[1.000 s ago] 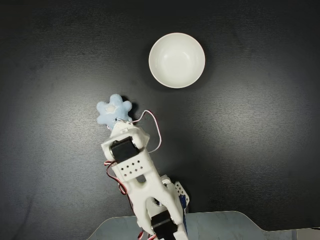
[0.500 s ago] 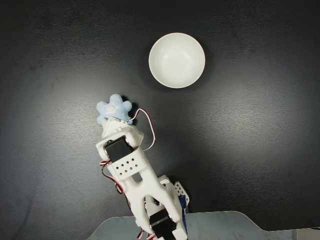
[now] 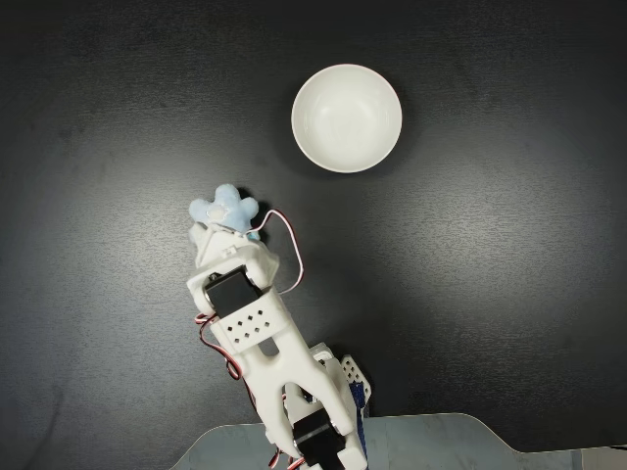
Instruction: Grasp a skyblue doll and put it in the white bowl.
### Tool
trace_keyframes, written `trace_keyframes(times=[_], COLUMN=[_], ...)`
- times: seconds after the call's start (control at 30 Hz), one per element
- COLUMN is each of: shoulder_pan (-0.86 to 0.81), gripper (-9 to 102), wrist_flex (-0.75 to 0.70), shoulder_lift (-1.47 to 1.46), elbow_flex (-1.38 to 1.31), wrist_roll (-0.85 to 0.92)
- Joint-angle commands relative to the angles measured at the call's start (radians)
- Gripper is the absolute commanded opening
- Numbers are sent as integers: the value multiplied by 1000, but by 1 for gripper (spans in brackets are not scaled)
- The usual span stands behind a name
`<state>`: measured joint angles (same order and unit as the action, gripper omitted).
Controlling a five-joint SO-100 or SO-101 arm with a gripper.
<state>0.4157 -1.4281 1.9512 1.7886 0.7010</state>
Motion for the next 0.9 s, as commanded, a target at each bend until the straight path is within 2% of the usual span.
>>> trace_keyframes(times=[0.0, 0.33, 0.57, 0.63, 0.87], shoulder_pan=[0, 26, 26, 28, 20], gripper=[38, 51, 53, 53, 53], wrist_flex=[31, 52, 345, 391, 333], shoulder_lift=[-18, -222, -224, -225, -285], elbow_flex=[-58, -74, -58, -55, 6], wrist_roll=[9, 38, 31, 35, 40])
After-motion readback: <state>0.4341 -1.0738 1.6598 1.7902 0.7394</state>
